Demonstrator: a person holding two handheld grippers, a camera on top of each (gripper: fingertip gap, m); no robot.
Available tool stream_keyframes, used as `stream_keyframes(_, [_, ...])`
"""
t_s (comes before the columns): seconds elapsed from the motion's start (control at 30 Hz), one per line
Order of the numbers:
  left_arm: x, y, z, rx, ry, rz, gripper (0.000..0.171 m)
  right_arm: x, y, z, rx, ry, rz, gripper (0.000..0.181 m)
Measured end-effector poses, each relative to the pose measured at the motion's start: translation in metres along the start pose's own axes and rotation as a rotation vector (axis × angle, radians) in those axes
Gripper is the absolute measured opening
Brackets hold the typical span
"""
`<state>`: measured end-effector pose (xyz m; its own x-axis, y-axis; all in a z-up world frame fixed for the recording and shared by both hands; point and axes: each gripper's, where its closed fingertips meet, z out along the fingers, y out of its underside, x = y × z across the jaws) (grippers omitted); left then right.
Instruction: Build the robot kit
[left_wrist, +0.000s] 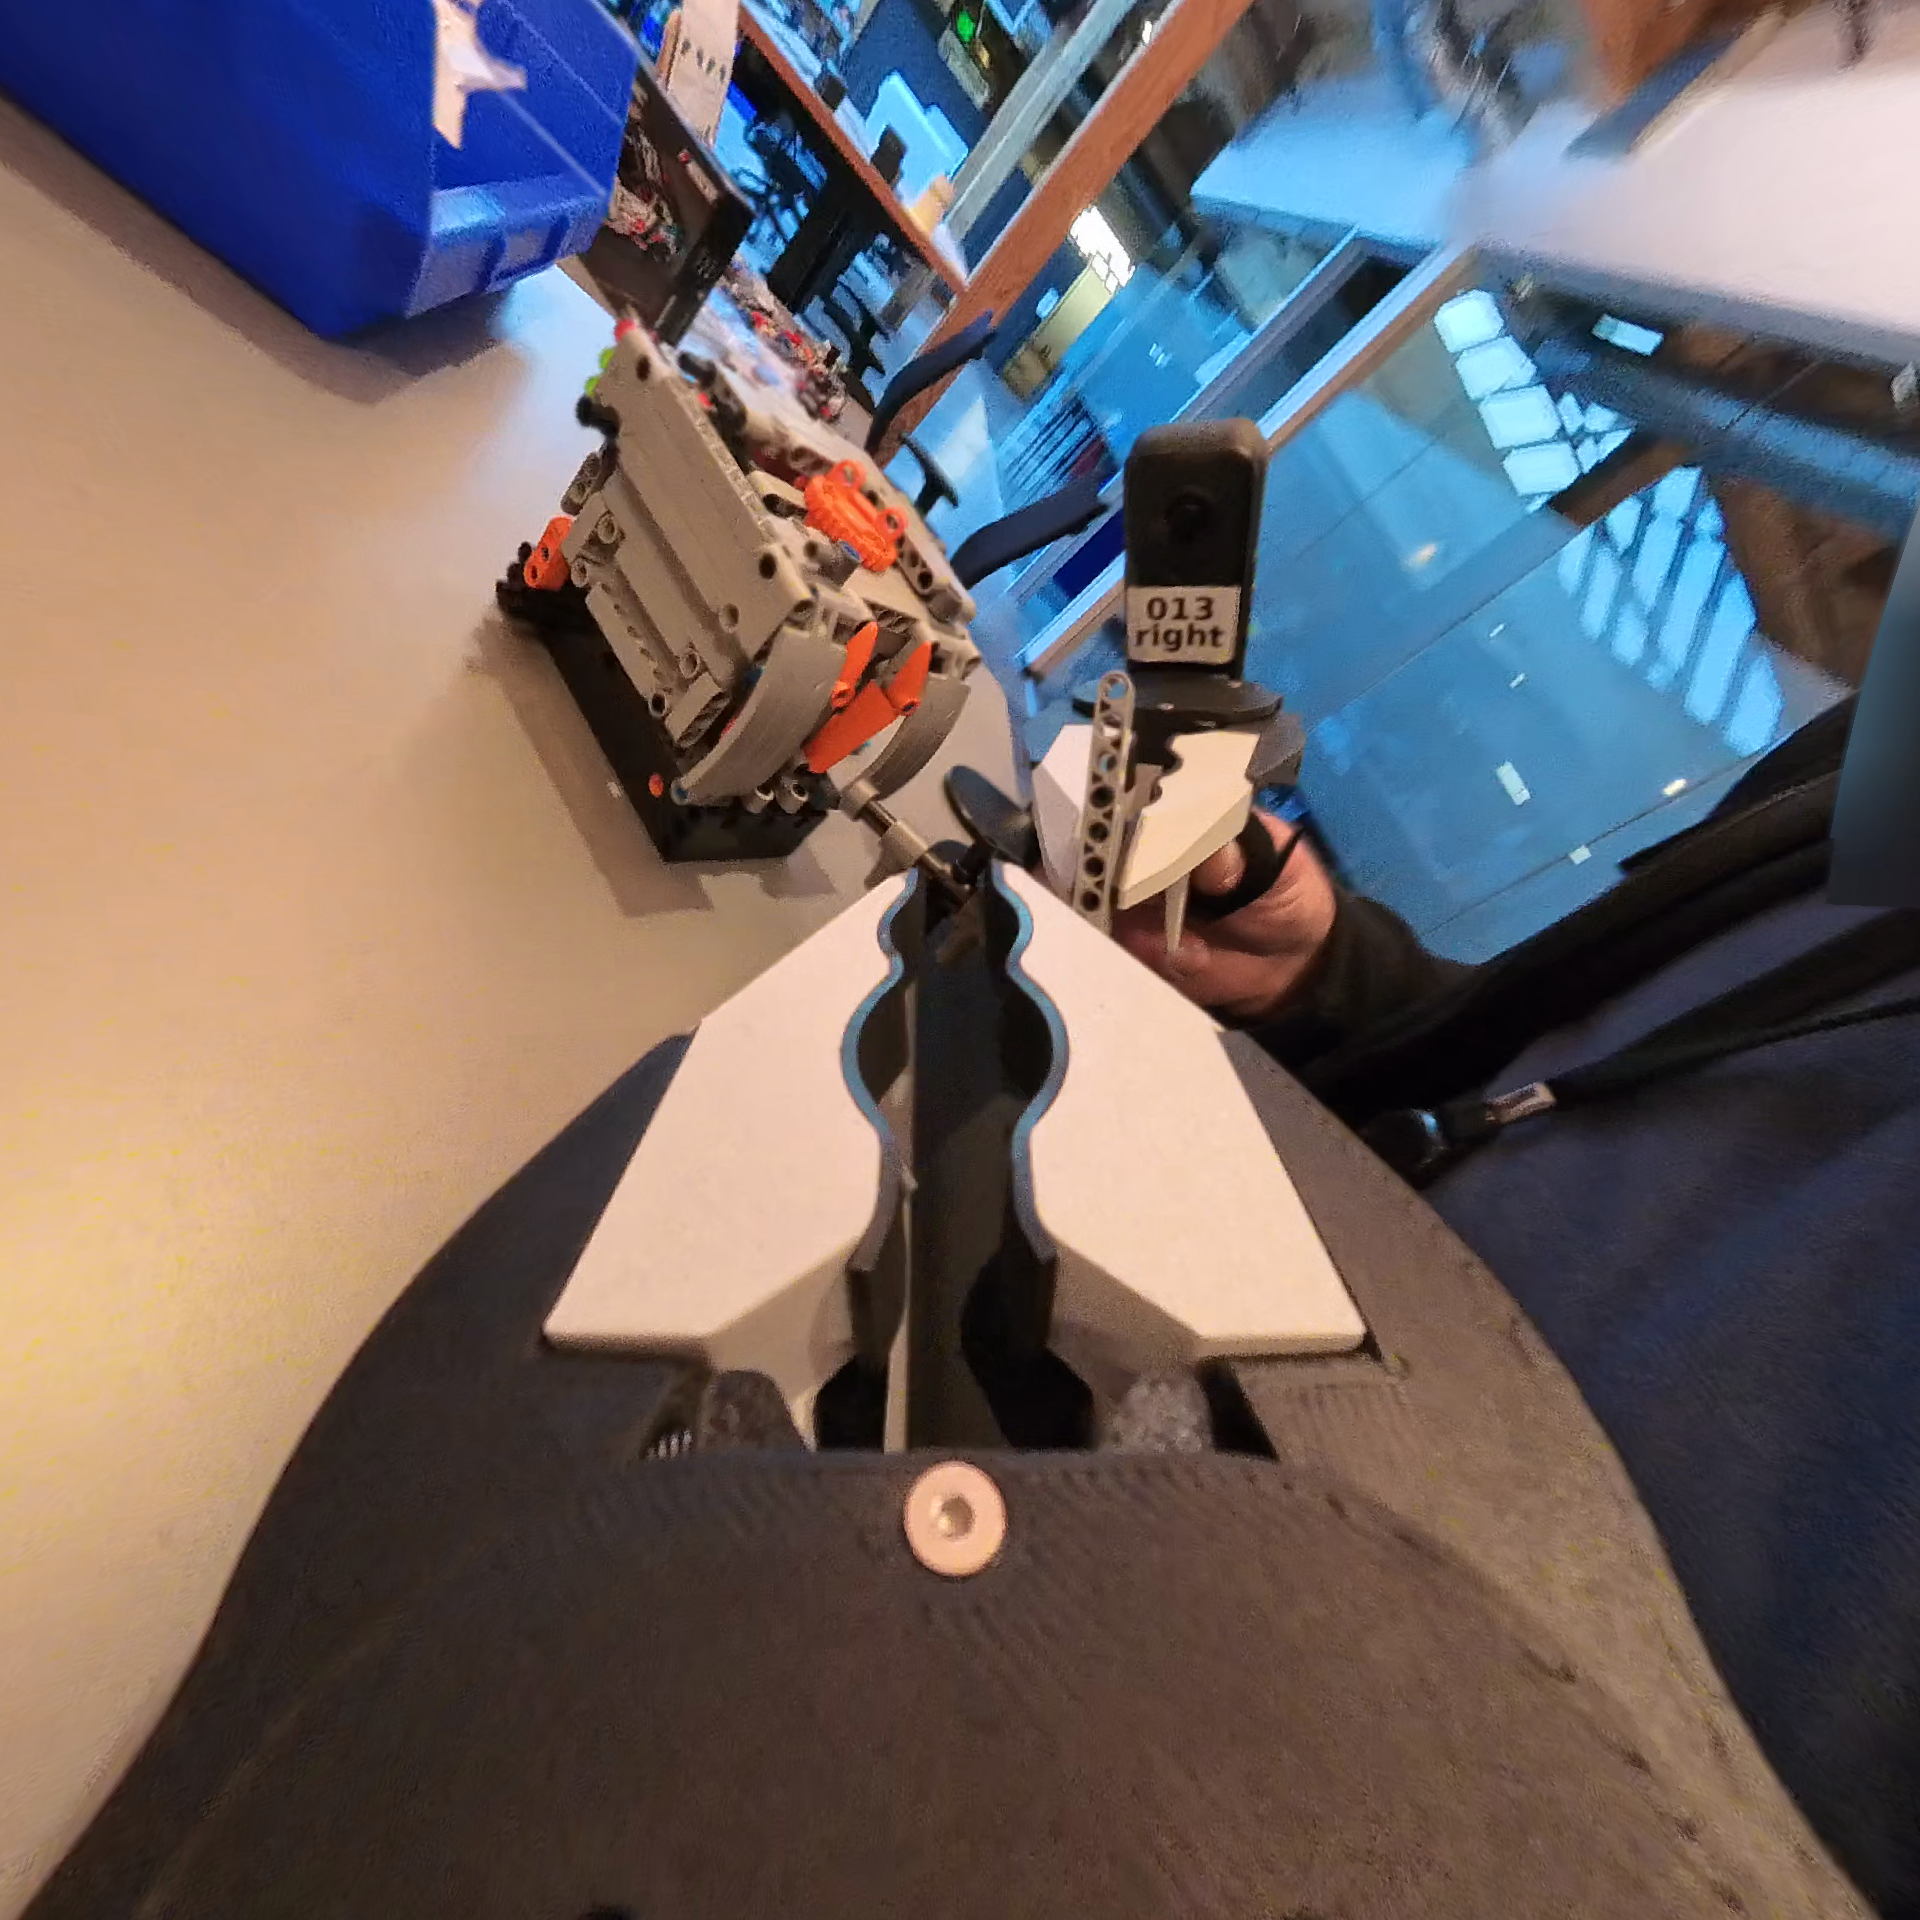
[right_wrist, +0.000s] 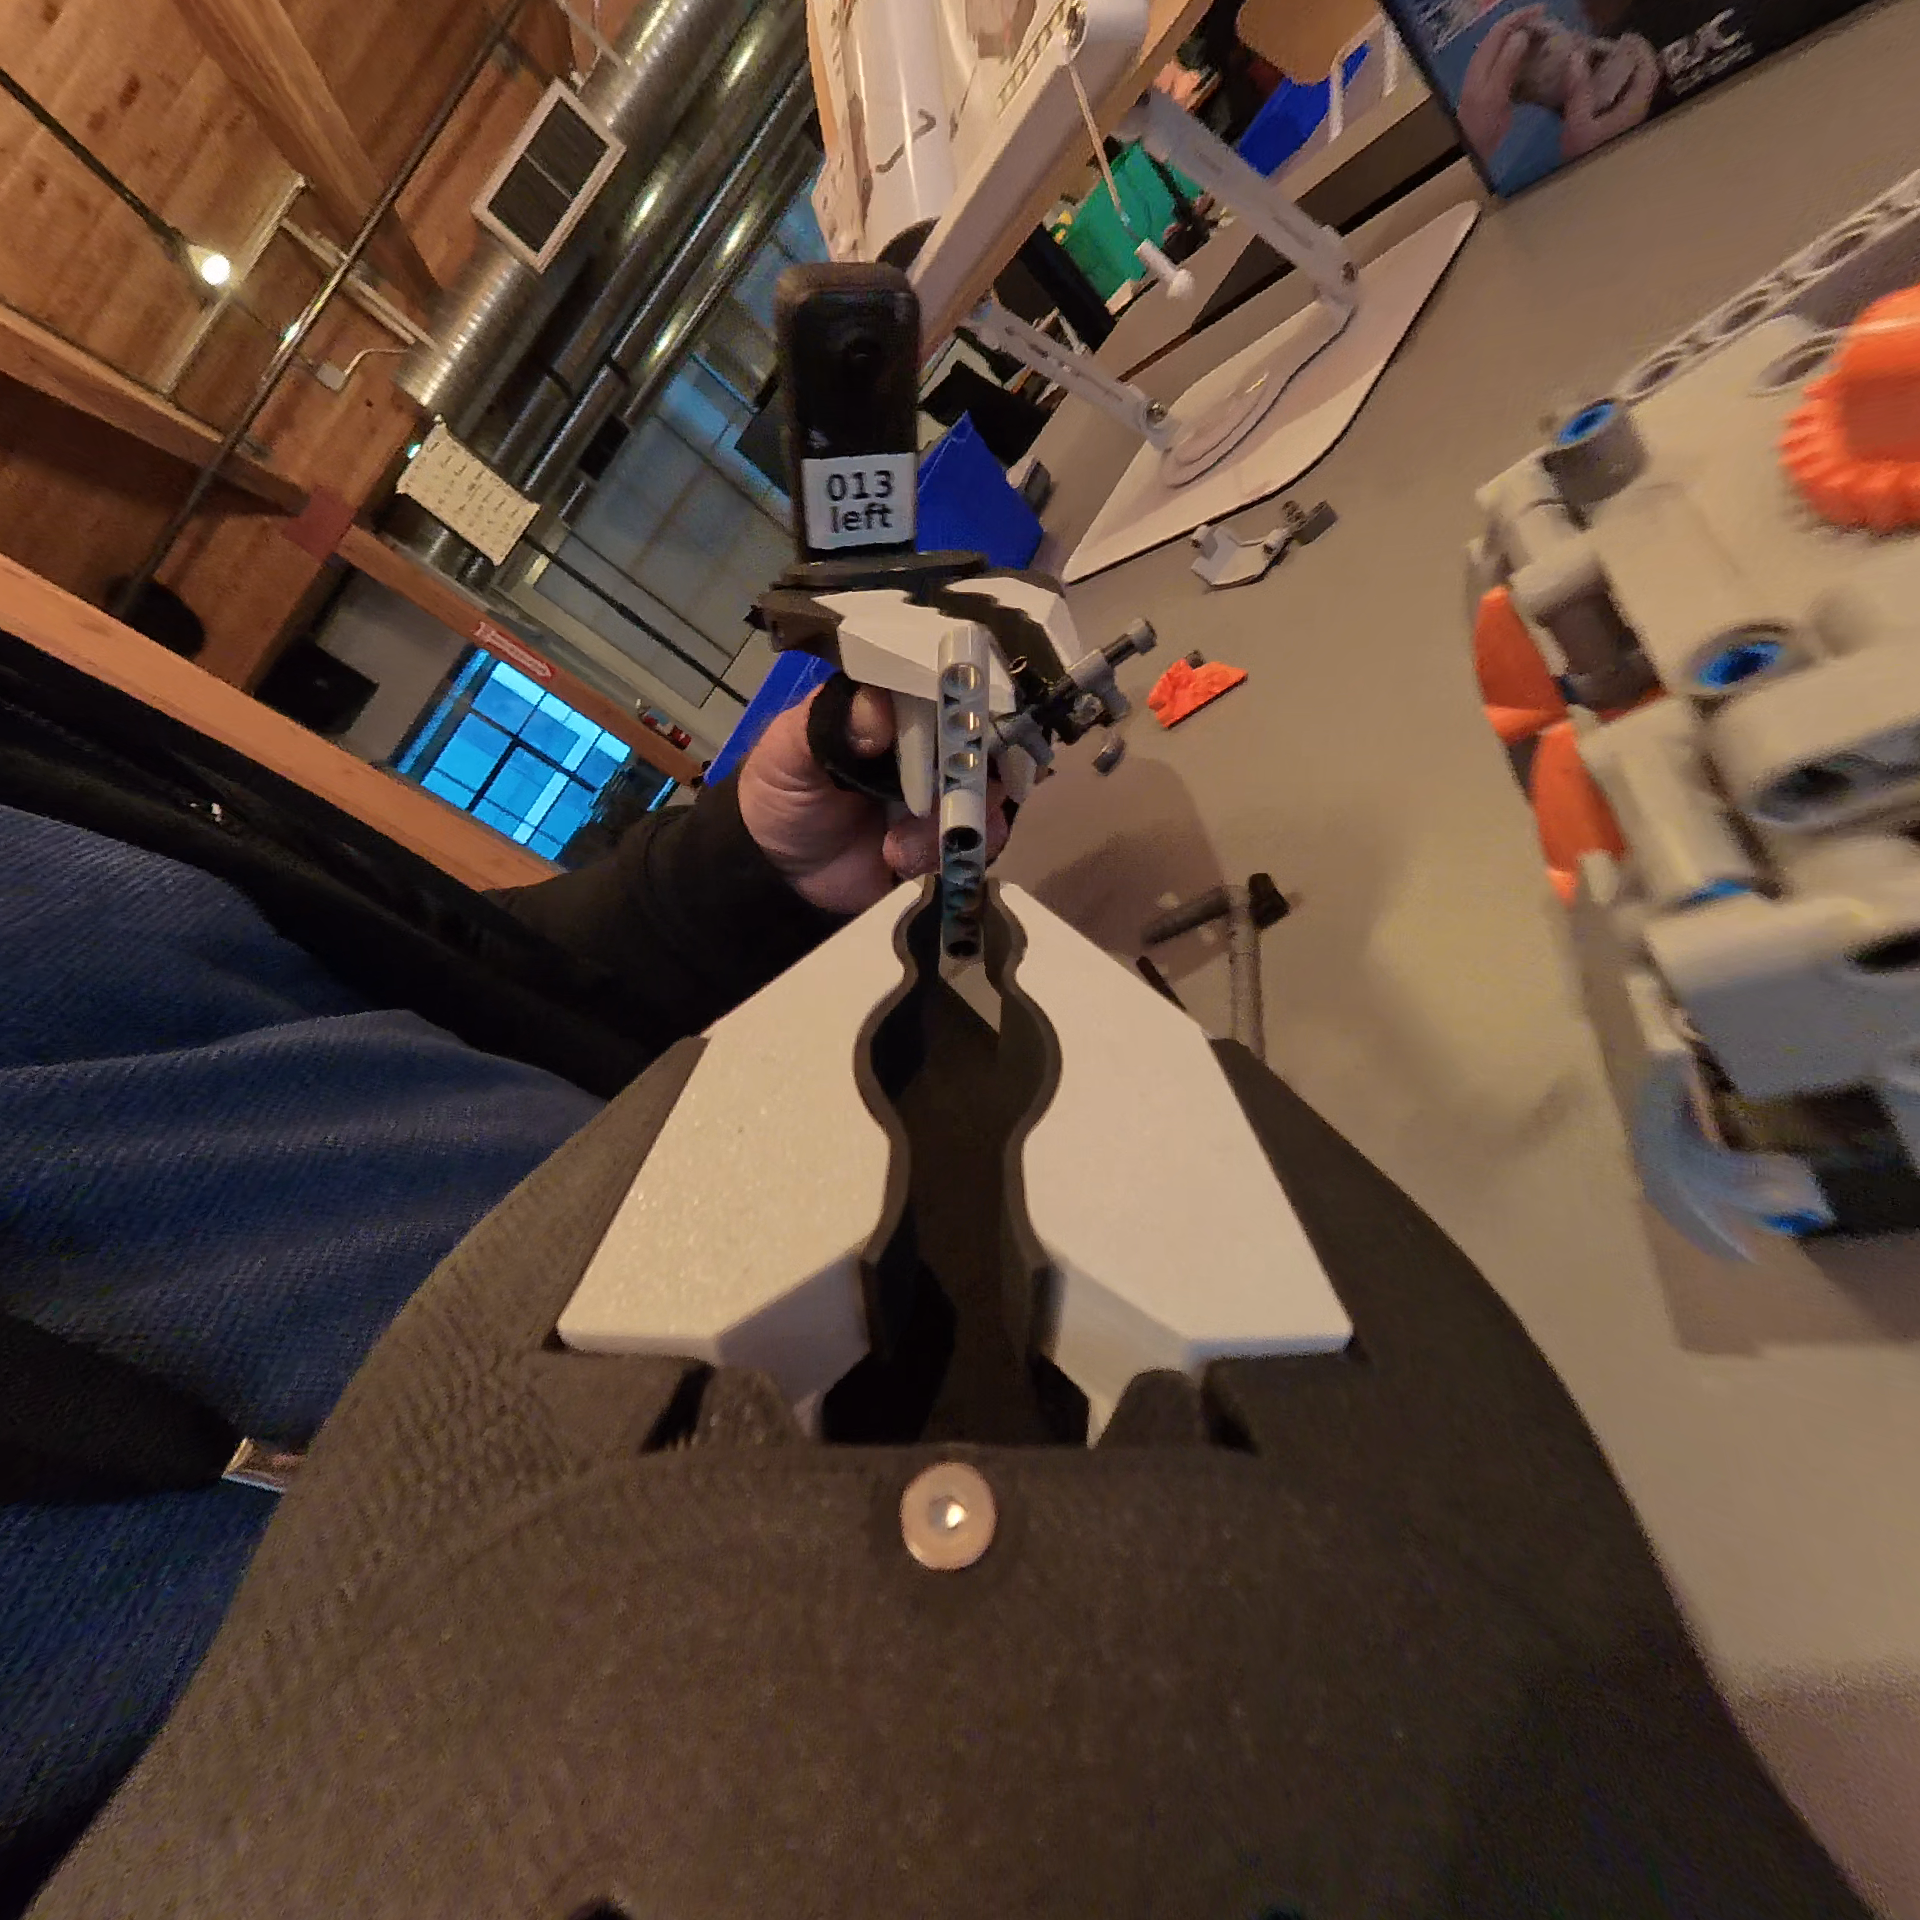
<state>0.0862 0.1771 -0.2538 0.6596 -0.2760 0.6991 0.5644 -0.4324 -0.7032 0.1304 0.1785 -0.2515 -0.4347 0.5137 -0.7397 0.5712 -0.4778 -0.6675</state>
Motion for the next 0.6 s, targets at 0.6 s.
stream_keyframes(0.6, [-0.082, 0.069, -0.079, -0.203, -0.524, -0.163, 0.006, 0.007, 0.03, 0.048, -0.189, 0.064, -0.014, 0.005])
